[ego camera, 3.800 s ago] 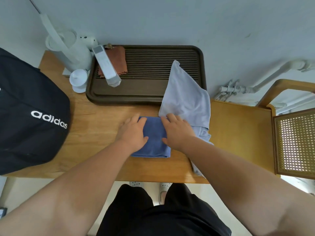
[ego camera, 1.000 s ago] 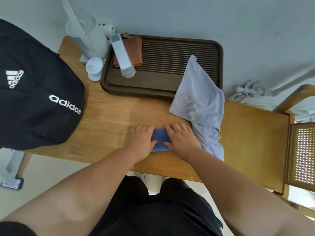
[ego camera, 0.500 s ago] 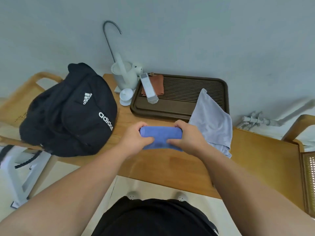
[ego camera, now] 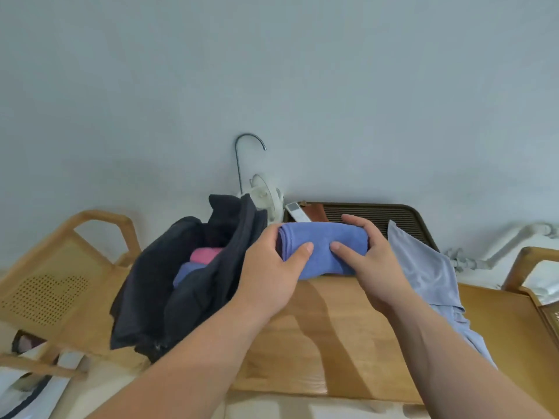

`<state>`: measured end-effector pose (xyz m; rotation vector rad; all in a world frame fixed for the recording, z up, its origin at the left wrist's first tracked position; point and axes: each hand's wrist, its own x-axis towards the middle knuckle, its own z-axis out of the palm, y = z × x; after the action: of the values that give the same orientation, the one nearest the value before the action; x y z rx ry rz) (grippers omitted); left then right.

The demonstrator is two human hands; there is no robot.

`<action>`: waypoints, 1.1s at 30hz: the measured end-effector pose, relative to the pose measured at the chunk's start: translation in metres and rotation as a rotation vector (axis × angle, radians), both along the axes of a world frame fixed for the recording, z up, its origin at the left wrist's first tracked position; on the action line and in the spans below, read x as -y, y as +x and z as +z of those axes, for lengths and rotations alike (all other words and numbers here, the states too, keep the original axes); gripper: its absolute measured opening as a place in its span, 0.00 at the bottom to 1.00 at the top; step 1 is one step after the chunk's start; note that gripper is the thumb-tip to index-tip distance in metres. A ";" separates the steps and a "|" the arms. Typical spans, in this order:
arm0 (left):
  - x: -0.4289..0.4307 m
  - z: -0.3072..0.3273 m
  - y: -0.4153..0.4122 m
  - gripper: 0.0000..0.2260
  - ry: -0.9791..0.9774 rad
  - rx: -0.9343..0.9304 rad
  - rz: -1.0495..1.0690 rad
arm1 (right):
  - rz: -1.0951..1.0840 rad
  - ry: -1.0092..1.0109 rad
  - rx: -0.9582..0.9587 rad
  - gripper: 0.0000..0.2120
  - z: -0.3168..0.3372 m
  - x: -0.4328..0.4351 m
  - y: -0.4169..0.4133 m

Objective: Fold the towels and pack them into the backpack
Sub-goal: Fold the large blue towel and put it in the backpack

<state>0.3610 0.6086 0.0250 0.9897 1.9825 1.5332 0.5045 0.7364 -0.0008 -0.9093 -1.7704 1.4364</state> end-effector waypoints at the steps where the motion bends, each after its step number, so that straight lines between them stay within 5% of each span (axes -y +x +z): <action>1: 0.007 0.011 -0.009 0.08 0.024 -0.019 -0.012 | -0.009 0.002 -0.026 0.24 0.010 0.007 -0.009; 18: 0.060 0.061 -0.152 0.08 0.141 0.054 0.098 | 0.190 0.062 -0.089 0.22 0.078 0.032 -0.142; 26: 0.074 0.040 -0.203 0.09 0.075 0.088 0.148 | 0.232 0.214 0.087 0.25 0.068 0.041 -0.194; 33: 0.060 -0.013 -0.254 0.08 -0.034 0.209 -0.002 | 0.201 0.381 0.324 0.11 0.058 0.052 -0.220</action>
<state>0.1069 0.5487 0.0120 0.7833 1.8550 1.5300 0.2846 0.6841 0.0569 -0.8094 -2.3339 1.0502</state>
